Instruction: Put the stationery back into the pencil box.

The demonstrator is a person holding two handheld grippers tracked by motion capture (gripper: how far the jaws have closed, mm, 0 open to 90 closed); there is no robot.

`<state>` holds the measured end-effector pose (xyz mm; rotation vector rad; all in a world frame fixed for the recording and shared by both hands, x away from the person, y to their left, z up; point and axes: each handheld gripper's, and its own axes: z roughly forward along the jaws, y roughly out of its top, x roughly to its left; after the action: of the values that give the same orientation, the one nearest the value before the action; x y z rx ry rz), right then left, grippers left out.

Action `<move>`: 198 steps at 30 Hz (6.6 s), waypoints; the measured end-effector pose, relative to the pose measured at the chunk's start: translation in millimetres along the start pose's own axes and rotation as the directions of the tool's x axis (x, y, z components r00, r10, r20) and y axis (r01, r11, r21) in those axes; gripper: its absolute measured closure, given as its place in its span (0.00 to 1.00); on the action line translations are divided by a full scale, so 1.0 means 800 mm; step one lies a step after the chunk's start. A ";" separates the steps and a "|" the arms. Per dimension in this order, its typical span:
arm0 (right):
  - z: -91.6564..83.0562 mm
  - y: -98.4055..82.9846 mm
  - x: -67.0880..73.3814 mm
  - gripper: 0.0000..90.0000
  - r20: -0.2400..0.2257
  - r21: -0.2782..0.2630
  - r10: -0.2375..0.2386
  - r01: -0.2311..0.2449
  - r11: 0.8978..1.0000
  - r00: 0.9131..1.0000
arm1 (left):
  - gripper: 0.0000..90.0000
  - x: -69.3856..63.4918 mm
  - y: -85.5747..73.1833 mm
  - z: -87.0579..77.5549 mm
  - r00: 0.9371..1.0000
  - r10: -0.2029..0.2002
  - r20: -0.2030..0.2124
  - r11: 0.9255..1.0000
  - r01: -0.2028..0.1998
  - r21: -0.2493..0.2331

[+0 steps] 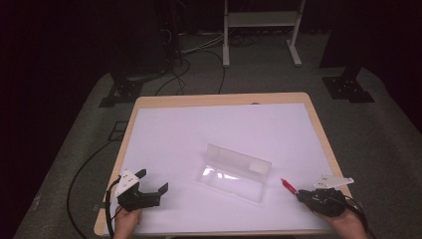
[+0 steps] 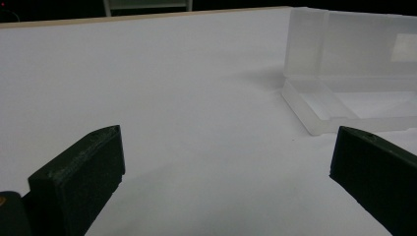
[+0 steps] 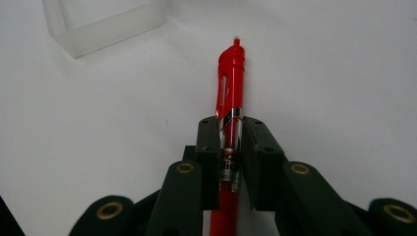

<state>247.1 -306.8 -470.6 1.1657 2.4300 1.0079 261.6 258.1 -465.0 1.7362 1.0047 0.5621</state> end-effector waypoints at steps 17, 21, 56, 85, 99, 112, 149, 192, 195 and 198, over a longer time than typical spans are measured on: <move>-0.008 0.000 0.000 0.88 -0.047 -0.029 0.030 -0.032 0.999 0.998 | 0.00 0.000 0.000 0.000 1.000 0.001 0.000 1.000 -0.001 0.000; -0.012 0.002 0.000 0.88 -0.058 -0.038 0.030 -0.032 0.999 0.998 | 0.00 0.000 0.000 0.000 1.000 0.001 0.000 1.000 -0.001 0.000; -0.017 0.091 0.050 0.88 -0.196 -0.078 -0.176 0.163 0.983 0.965 | 0.00 0.000 0.000 0.000 1.000 -0.001 0.002 1.000 0.001 0.001; 0.019 0.138 0.077 0.88 -0.250 -0.076 -0.273 0.262 0.962 0.929 | 0.00 0.001 0.000 0.000 1.000 0.005 0.004 1.000 -0.005 0.001; 0.037 0.155 0.085 0.88 -0.265 -0.070 -0.298 0.290 0.954 0.917 | 0.00 0.001 0.000 0.000 1.000 0.000 0.007 1.000 0.000 0.002; 0.057 0.165 0.093 0.88 -0.281 -0.064 -0.316 0.311 0.948 0.906 | 0.00 0.001 0.000 0.000 1.000 0.001 0.006 1.000 -0.001 0.001; 0.116 0.169 0.096 0.88 -0.315 0.006 -0.293 0.310 0.951 0.903 | 0.00 0.002 0.000 -0.001 1.000 0.001 0.008 1.000 -0.001 -0.002; 0.133 0.157 0.088 0.81 -0.347 0.015 -0.253 0.275 0.961 0.903 | 0.00 0.002 0.000 -0.001 1.000 -0.005 0.007 1.000 0.005 -0.001; 0.127 0.158 0.087 0.78 -0.344 0.003 -0.252 0.270 0.963 0.904 | 0.00 0.001 0.000 -0.001 1.000 -0.004 0.007 1.000 0.004 -0.001; 0.118 0.158 0.085 0.74 -0.357 -0.014 -0.248 0.260 0.965 0.901 | 0.00 0.001 0.000 -0.001 1.000 -0.001 0.006 1.000 0.001 -0.002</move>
<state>323.8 -154.6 -448.3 0.6897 2.7934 1.1815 261.6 259.0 -465.0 1.7347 1.0001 0.5569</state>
